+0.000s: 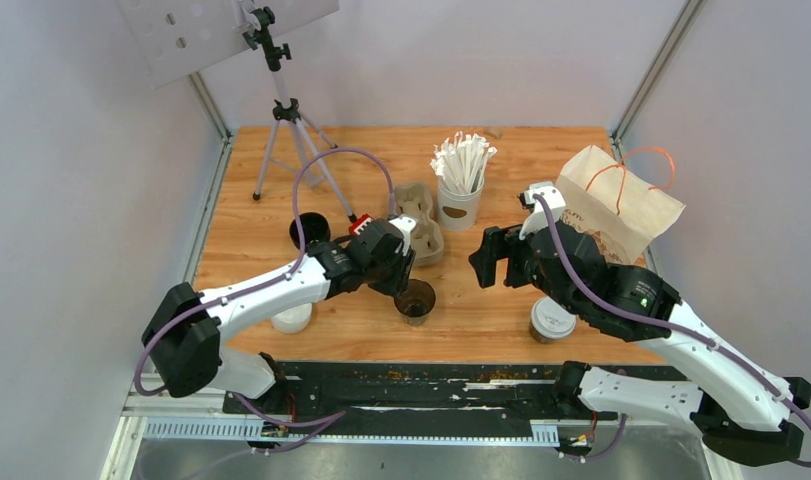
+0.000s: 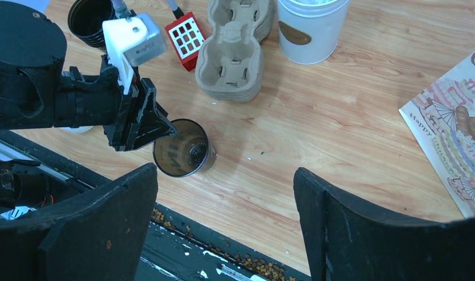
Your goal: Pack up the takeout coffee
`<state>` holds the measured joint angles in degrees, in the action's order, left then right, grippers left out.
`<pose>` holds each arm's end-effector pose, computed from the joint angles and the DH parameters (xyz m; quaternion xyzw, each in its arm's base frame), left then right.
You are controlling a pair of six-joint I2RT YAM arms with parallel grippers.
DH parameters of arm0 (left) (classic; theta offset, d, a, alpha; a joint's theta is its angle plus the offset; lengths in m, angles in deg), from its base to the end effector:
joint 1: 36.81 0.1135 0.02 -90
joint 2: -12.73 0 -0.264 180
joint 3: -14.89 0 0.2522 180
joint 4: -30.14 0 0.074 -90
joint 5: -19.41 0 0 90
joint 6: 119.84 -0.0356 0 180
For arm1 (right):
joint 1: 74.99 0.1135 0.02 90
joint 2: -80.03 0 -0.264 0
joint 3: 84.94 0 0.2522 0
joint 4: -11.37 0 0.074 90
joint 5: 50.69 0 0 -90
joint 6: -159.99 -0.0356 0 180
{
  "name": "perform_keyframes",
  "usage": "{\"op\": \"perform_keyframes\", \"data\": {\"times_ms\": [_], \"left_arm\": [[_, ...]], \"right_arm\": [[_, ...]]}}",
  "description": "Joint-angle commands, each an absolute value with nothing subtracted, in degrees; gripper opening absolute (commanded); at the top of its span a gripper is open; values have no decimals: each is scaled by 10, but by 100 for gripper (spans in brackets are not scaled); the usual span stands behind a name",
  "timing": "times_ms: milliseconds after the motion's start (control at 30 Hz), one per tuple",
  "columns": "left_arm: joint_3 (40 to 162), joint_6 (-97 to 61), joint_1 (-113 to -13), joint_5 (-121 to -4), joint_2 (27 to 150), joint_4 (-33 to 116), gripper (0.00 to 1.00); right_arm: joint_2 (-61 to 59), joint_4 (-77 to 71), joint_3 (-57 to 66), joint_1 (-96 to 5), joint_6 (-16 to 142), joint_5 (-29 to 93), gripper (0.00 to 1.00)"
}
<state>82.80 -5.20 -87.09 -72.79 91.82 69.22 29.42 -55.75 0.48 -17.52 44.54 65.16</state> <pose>0.1848 -0.2203 0.2396 0.2023 0.9183 -0.1924 0.2807 0.0933 0.1174 0.4048 -0.1317 0.8504 0.1645 0.4821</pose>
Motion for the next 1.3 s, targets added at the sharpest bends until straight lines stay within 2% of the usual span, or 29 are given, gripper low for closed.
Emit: {"op": "perform_keyframes", "data": {"times_ms": [0,67,200,233,533,733,933,1267], "left_arm": [[888,-47,-874,-752,912,713,54],[911,-43,-874,-775,908,748,66],[936,-29,-874,-839,877,796,97],[941,-26,-874,-852,867,802,99],[984,13,-871,-1027,824,935,100],[953,81,-786,-999,792,975,100],[902,156,-691,-1029,759,1042,97],[772,266,-577,-1012,675,1066,80]], "right_arm": [[290,-556,17,-173,433,642,86],[290,-553,13,-173,431,637,86],[288,-550,6,-173,428,626,87],[288,-548,5,-173,428,624,87],[286,-520,-15,-173,424,614,87],[279,-494,-27,-173,415,596,87],[259,-488,-13,-173,421,594,87],[249,-463,-35,-173,414,587,87]]}}
